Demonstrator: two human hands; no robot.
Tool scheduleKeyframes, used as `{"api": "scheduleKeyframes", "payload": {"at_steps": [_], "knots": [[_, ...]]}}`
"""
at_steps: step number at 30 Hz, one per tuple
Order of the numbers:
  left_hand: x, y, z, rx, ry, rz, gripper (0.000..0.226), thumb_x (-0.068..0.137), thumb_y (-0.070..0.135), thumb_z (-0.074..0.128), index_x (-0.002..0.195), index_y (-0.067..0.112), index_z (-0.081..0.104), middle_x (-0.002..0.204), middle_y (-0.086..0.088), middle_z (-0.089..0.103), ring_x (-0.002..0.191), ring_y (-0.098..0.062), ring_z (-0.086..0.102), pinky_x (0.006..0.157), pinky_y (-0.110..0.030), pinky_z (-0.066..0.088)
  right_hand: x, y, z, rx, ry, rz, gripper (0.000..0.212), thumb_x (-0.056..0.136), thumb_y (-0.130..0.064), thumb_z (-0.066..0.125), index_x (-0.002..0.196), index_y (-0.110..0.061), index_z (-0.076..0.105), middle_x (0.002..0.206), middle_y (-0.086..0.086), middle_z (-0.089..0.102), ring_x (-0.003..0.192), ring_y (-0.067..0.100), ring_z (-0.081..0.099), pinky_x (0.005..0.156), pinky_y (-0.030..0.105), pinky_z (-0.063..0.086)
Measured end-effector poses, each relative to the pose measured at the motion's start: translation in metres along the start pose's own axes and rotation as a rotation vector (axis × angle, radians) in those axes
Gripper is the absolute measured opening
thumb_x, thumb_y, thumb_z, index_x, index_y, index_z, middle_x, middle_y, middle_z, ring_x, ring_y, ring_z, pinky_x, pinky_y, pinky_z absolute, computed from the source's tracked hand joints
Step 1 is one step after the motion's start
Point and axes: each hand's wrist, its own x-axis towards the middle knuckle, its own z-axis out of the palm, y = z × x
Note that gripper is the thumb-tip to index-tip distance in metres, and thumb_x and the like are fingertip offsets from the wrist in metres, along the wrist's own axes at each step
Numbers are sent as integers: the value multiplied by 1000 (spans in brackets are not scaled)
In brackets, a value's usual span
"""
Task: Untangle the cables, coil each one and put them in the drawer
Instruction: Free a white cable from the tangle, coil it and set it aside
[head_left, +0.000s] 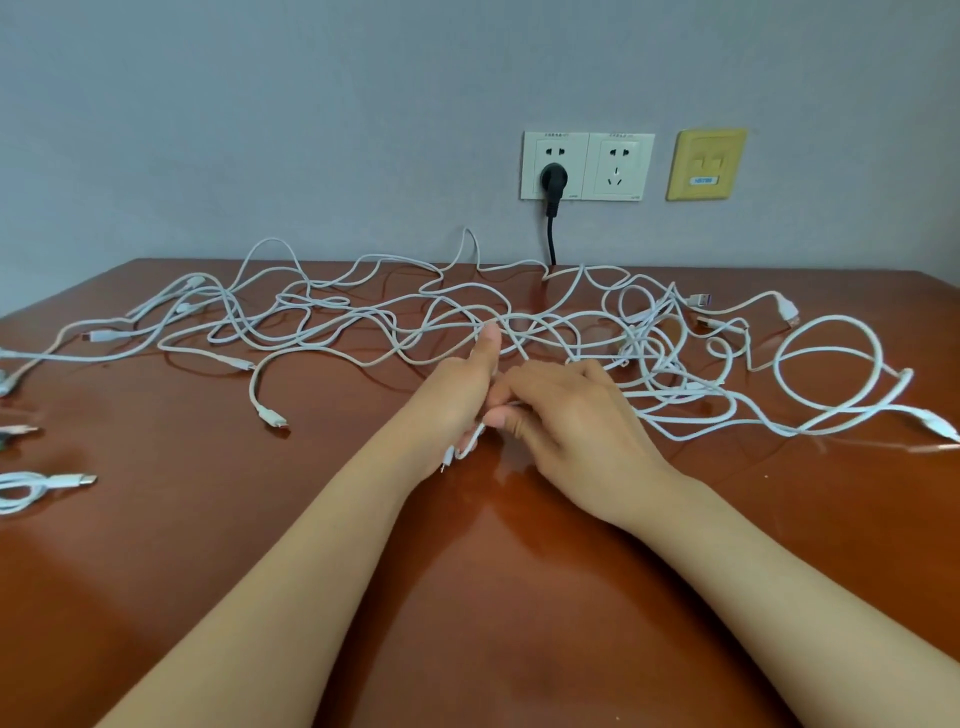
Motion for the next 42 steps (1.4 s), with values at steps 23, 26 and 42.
{"api": "scheduleKeyframes", "payload": {"at_steps": [23, 26, 42], "knots": [[-8, 1, -18, 53, -440, 0, 30, 81, 0, 49, 62, 20, 36, 42, 6, 20, 29, -5, 16, 36, -9, 10, -1, 15, -5, 52, -70, 130, 22, 91, -28, 38, 94, -12, 53, 73, -11, 45, 65, 14, 42, 61, 29, 30], [-7, -1, -17, 40, -368, 30, 23, 95, 7, 45, 74, 13, 36, 43, 5, 22, 30, -5, 16, 34, -10, 11, -3, 15, -6, -29, -43, 176, 24, 89, -23, 35, 100, -14, 55, 64, -14, 43, 64, 16, 42, 62, 31, 29], [4, -7, -8, -45, -119, 170, 29, 102, 22, 36, 86, 16, 59, 38, 9, 26, 28, -5, 19, 35, -10, 14, -3, 9, 0, 125, -5, 380, 31, 100, -27, 33, 97, -5, 55, 67, 5, 51, 71, 35, 54, 69, 43, 43]]}}
